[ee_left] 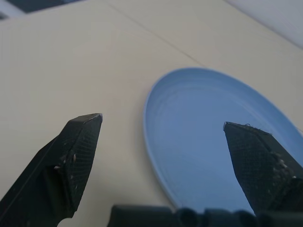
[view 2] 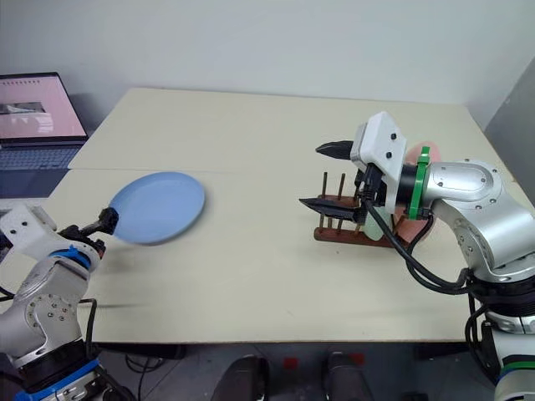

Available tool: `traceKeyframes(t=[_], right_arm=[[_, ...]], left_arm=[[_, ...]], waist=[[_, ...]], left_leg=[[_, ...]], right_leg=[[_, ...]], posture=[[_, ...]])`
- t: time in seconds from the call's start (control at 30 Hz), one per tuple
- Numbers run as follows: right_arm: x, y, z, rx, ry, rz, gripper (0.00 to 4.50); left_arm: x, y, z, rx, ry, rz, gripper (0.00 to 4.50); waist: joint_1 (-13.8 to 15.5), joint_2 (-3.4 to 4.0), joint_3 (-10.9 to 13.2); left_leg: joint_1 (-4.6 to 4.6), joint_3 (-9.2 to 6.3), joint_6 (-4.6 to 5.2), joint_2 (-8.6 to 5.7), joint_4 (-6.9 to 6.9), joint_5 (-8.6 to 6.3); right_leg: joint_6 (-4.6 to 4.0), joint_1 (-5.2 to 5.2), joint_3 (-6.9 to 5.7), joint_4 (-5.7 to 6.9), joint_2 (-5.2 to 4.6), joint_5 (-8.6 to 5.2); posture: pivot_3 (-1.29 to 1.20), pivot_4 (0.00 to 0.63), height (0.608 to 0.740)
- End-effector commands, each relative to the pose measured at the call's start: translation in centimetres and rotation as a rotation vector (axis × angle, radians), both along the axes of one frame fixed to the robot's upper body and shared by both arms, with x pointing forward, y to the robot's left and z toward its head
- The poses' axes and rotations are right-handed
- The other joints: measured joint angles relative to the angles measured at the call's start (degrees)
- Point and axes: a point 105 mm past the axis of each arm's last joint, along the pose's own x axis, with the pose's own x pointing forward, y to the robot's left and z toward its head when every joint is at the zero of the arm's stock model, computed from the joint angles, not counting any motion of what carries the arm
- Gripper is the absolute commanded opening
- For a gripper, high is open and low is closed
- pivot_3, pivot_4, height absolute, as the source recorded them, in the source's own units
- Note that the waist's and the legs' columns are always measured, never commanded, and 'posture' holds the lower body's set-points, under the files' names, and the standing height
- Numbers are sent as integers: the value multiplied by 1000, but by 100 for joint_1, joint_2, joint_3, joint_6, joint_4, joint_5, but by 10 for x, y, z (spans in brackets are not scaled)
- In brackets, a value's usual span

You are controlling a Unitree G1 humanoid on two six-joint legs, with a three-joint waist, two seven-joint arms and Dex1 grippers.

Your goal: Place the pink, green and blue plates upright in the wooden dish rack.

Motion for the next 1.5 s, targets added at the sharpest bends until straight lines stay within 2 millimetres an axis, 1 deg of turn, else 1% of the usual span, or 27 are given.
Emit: traceKeyframes(t=[0.03, 0.13, 0.2, 0.3, 0.43, 0.5, 0.63, 0.7, 0.73, 0.77, 0.8, 0.9, 0.93, 1.07, 1.17, 1.3, 1.37, 1.43, 1.5], right_arm=[[-8, 5, 9, -8, -36, 43, 4459], [-11, 6, 7, -31, -14, 67, 4459], [-12, 7, 6, -35, -6, 74, 4459], [-15, 7, 4, -52, 12, 84, 4500], [-15, 5, 1, -73, 16, 72, 4500], [-14, 4, -1, -86, 10, 64, 4500], [-11, 3, -5, -119, -39, 51, 4500], [-7, 3, -7, -135, -74, 35, 4500], [-5, 5, -8, -140, -90, 32, 4500], [-3, 8, -9, -145, -109, 32, 4500], [-2, 10, -10, -148, -121, 34, 4500], [11, 27, -20, -213, -207, 21, 4500], [13, 31, -23, -230, -224, 20, 4500], [31, 62, -32, -309, -366, 20, 4500], [44, 77, -38, -364, -453, -1, 4500], [52, 93, -47, -387, -474, -4, 4500], [61, 99, -49, -415, -522, -35, 4500], [68, 102, -51, -458, -589, -60, 4500], [72, 106, -49, -450, -618, -84, 4500]], left_arm=[[10, -12, 1, -109, -20, -37, 4500], [20, -24, -16, -192, 63, -34, 4500], [21, -27, -19, -208, 85, -34, 4500], [25, -34, -20, -245, 95, -42, 3957], [26, -32, -18, -242, 90, -20, 2783], [26, -32, -16, -239, 83, -21, 2284], [29, -39, -3, -212, 28, -74, 1125], [35, -48, 10, -208, -30, -117, 550], [38, -55, 18, -211, -61, -145, 238], [41, -63, 25, -222, -92, -170, 16], [43, -68, 30, -230, -110, -183, 16], [51, -93, 44, -230, -131, -229, 16], [52, -99, 46, -224, -130, -239, 16], [66, -139, 77, -260, -193, -309, 16], [73, -161, 92, -294, -216, -340, 16], [75, -180, 98, -314, -201, -370, 16], [75, -188, 100, -322, -197, -388, 16], [73, -193, 103, -323, -198, -402, 16], [73, -194, 105, -324, -197, -410, 16]], waist=[[1, -1, -1], [-8, -1, -1], [-16, -3, -2], [-16, -2, -2], [-17, -2, -2], [-12, -3, -2], [-10, -3, -2], [-10, -3, -2], [-10, -3, -2], [-4, -4, -2], [0, -4, -2], [-13, -4, -3], [-17, -4, -3], [-32, -5, -2], [-24, -5, -2], [-35, -5, -2], [-35, -5, -2], [-32, -5, -2], [-28, -5, -2]], left_leg=[[0, 3, 0, 0, 0, 0], [2, 5, 0, 2, -1, 0], [2, 5, 0, -16, -2, 0], [4, -2, 0, -25, -9, 0], [4, -5, 0, -26, -5, 0], [4, -6, -1, -29, -3, 0], [3, -4, -1, -33, -1, 0], [3, -3, -1, -33, -3, 0], [2, -3, -1, -33, -3, 0], [1, -2, -1, -33, -3, 0], [1, -1, -1, -33, -3, 0], [2, 1, -1, -35, -1, 0], [2, 1, -1, -35, 0, 0], [1, 3, -2, -34, 1, 1], [0, 3, -3, -33, -1, 1], [0, 5, -4, -34, -4, 1], [-1, 4, -4, -34, -4, 1], [-2, 5, -4, -34, -4, 1], [-4, 6, -5, -34, -3, 1]], right_leg=[[-2, 0, -1, 1, 0, 1], [-5, 0, -1, 2, 5, 2], [-6, -1, -1, 2, 13, 2], [-10, -3, 1, 6, 12, 1], [-10, -1, 1, 7, 11, 2], [-9, -1, 2, 7, 8, 2], [-9, -1, 2, 5, 2, 3], [-9, -1, 1, 5, 2, 3], [-9, -1, 0, 5, 2, 2], [-9, -1, 0, 4, 2, 2], [-10, 0, -1, 4, 2, 3], [-7, 1, 4, 5, 2, 4], [-5, 0, 5, 5, 2, 5], [-3, -1, 6, 6, 10, 7], [-4, -2, 2, 8, 14, 6], [-4, -3, 9, 3, 12, 6], [-5, -4, 9, 4, 12, 6], [-5, -6, 7, 6, 12, 6], [-5, -7, 3, 8, 12, 7]], posture=[[0, 150, 733], [0, 150, 733], [0, 150, 733], [0, 150, 733], [0, 150, 733], [0, 150, 733], [0, 150, 733], [0, 150, 733], [0, 150, 733], [0, 150, 733], [0, 150, 733], [0, 150, 733], [0, 150, 733], [0, 150, 733], [0, 150, 733], [0, 150, 733], [0, 150, 733], [0, 150, 733], [0, 150, 733]])
